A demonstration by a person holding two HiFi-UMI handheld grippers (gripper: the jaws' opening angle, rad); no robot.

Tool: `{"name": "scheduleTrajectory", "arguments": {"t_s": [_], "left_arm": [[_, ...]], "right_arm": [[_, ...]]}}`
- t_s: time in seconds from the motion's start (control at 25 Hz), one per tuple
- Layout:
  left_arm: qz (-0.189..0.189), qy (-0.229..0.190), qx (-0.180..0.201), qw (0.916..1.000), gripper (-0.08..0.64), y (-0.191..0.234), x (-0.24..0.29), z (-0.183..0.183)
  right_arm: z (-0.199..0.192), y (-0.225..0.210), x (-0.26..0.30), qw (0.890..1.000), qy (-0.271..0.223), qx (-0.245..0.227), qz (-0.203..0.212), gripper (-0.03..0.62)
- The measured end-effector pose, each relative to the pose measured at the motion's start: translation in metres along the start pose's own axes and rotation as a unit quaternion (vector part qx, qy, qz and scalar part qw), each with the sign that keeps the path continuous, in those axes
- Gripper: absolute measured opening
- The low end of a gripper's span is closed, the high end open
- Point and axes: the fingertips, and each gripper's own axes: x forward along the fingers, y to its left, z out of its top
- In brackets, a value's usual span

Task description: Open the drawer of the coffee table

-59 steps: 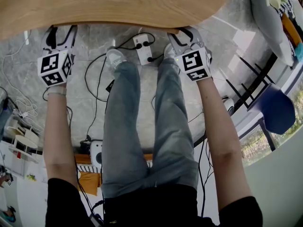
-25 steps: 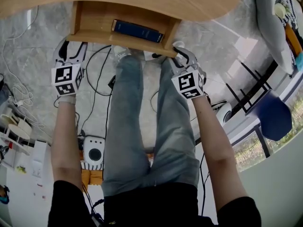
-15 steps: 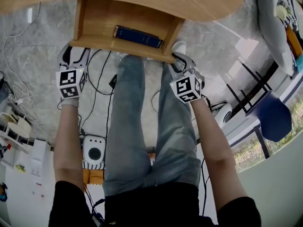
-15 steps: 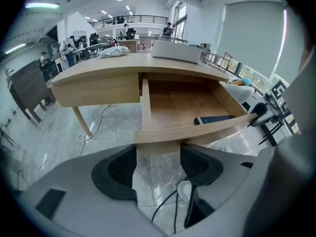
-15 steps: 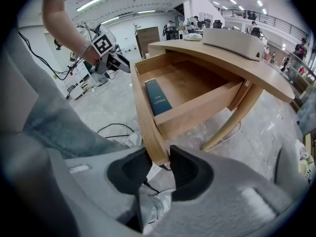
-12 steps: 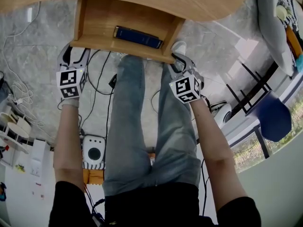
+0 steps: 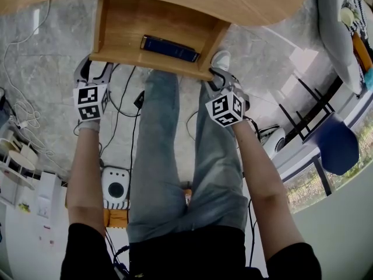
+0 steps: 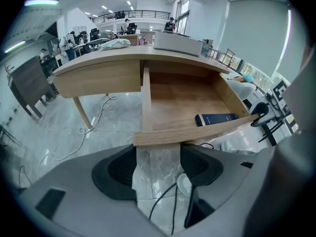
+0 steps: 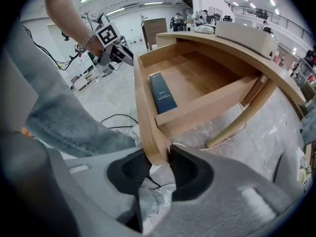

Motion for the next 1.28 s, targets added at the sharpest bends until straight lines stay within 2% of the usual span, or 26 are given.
{"name": "scheduleTrajectory", "arguments": {"t_s": [0.28, 0.56, 0.88, 1.04, 1.28], "left_arm": [[-0.001, 0.008, -0.013, 0.9999, 0.281, -0.005, 0.011, -0.005], [0.002, 0.002, -0.011, 0.9999, 0.281, -0.005, 0.015, -0.007], [0.002, 0.002, -0.003, 1.0, 0.281, -0.005, 0.017, -0.007], [0.002, 0.021, -0.019, 0.9996, 0.282, -0.006, 0.012, -0.008], [0.016, 0.044, -0.037, 0.9982, 0.281, -0.016, -0.006, -0.018]], "right_arm": [[-0.007, -0.01, 0.007, 1.0, 0.024, -0.007, -0.017, 0.109], [-0.008, -0.013, 0.011, 0.999, 0.031, -0.022, -0.01, 0.113], [-0.007, -0.014, 0.014, 0.999, 0.034, 0.006, -0.009, 0.133], [-0.004, -0.016, 0.014, 0.998, 0.036, 0.049, -0.004, 0.189], [0.002, -0.01, -0.001, 0.997, 0.039, 0.065, 0.009, 0.227]]}}
